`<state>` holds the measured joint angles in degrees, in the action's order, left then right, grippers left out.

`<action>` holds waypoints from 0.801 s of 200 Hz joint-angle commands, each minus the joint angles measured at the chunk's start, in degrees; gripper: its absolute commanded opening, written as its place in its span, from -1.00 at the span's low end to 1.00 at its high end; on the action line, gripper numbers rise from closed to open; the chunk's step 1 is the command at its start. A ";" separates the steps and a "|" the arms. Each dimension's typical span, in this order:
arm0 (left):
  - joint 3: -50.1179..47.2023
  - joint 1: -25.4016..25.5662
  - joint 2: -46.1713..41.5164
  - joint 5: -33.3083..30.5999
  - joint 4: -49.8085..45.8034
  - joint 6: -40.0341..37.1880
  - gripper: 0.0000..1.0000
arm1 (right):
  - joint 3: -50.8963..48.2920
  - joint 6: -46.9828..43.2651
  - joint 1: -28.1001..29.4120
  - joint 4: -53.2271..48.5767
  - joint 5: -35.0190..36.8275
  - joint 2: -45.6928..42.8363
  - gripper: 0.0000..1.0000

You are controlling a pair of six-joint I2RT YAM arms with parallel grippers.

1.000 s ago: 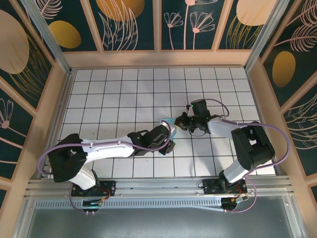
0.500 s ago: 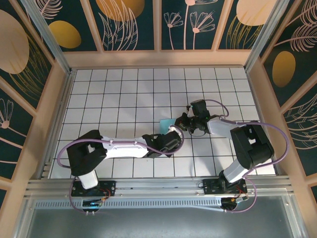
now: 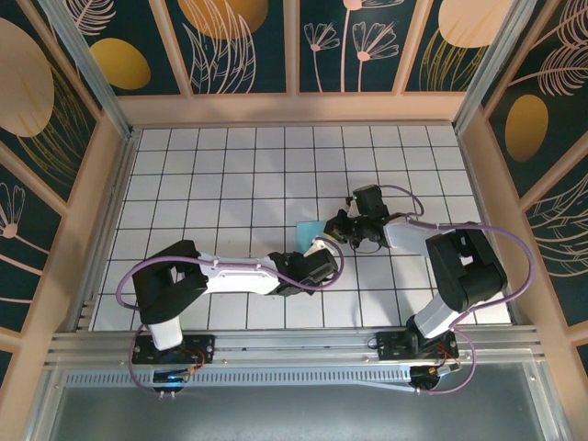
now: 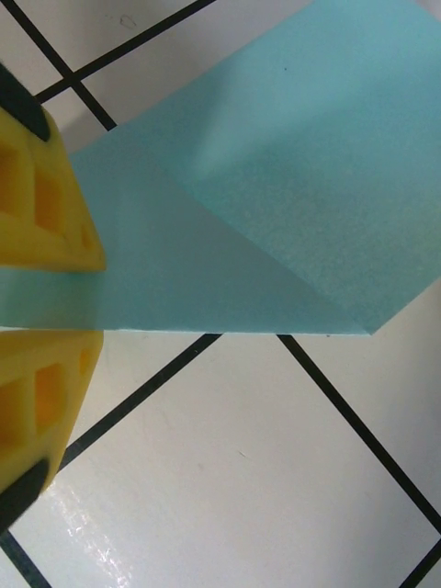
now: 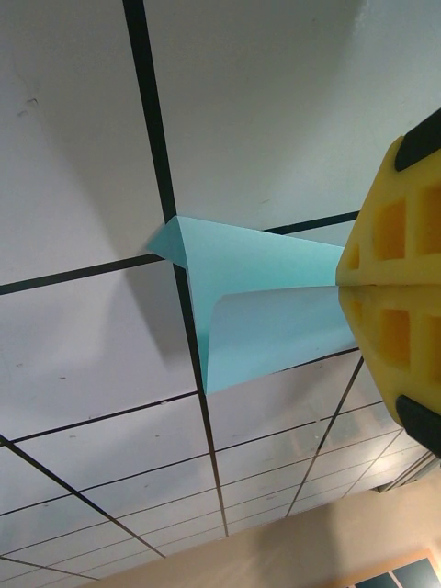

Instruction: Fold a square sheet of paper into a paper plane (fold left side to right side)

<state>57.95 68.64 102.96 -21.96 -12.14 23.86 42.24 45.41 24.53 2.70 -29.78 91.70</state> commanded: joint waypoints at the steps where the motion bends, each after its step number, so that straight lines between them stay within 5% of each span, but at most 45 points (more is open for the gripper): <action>1: -0.23 0.41 0.18 -1.31 0.06 0.49 -0.67 | 1.17 0.27 0.10 -0.69 0.95 0.74 -1.00; 52: -2.93 0.44 -0.72 -1.16 3.06 2.53 -1.00 | 0.92 -0.28 -0.10 -0.45 1.68 -0.39 -1.00; 103: -5.08 0.31 -4.11 -0.32 4.48 4.76 -1.00 | -0.20 -4.69 -4.86 -4.28 4.88 -6.72 -0.46; 160: -8.39 -6.09 -9.01 15.64 10.28 7.79 -1.00 | -2.99 -13.17 -11.23 -8.22 7.61 -16.83 -0.13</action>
<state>51.40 66.17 96.62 -15.20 -5.78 28.86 40.84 37.89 14.66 -2.59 -23.99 78.78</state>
